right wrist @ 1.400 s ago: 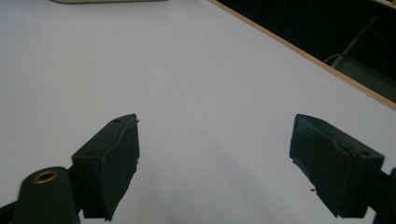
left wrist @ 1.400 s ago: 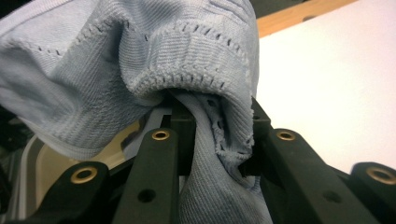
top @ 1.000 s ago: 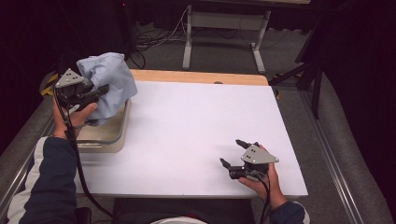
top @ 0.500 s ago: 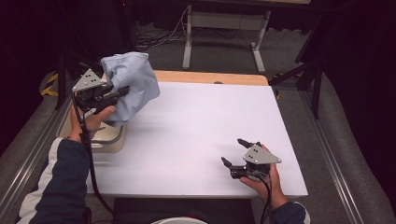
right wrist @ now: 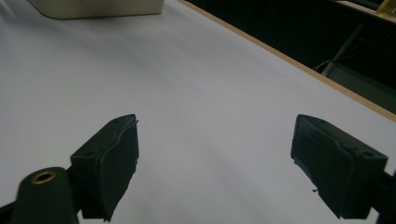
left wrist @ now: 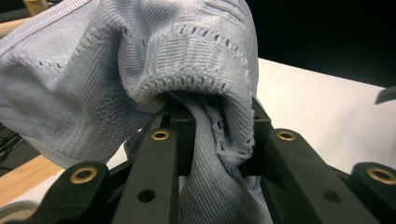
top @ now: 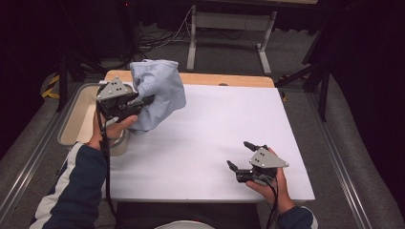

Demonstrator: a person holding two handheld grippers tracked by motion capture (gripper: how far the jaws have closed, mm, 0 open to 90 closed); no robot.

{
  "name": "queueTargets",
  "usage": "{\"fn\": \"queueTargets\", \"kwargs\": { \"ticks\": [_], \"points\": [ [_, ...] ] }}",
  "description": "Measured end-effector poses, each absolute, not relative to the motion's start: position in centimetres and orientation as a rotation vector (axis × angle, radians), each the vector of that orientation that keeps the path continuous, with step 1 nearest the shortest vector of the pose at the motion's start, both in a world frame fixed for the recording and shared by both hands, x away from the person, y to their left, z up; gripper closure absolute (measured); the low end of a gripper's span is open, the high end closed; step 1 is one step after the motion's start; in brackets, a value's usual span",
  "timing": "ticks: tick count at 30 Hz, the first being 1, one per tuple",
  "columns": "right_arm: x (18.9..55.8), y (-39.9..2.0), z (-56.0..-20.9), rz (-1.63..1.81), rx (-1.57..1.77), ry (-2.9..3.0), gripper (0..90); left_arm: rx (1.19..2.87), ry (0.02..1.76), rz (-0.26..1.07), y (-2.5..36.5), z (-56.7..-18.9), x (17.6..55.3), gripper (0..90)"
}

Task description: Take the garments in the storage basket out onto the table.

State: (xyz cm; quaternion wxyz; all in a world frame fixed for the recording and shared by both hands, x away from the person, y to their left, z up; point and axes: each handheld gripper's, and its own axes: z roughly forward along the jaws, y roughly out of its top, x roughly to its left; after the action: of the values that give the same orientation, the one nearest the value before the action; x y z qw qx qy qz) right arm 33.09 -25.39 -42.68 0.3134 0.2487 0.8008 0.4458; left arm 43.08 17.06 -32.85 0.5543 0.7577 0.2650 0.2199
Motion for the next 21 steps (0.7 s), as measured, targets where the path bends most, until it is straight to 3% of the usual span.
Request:
{"fn": "queueTargets", "kwargs": {
  "ticks": [21],
  "points": [
    [33.0, -25.5, -42.6, 1.176, 0.651, 2.112, 15.9, 1.835, 0.517, 0.427, 12.2, -34.8, 42.7, 72.9]
  ]
}}
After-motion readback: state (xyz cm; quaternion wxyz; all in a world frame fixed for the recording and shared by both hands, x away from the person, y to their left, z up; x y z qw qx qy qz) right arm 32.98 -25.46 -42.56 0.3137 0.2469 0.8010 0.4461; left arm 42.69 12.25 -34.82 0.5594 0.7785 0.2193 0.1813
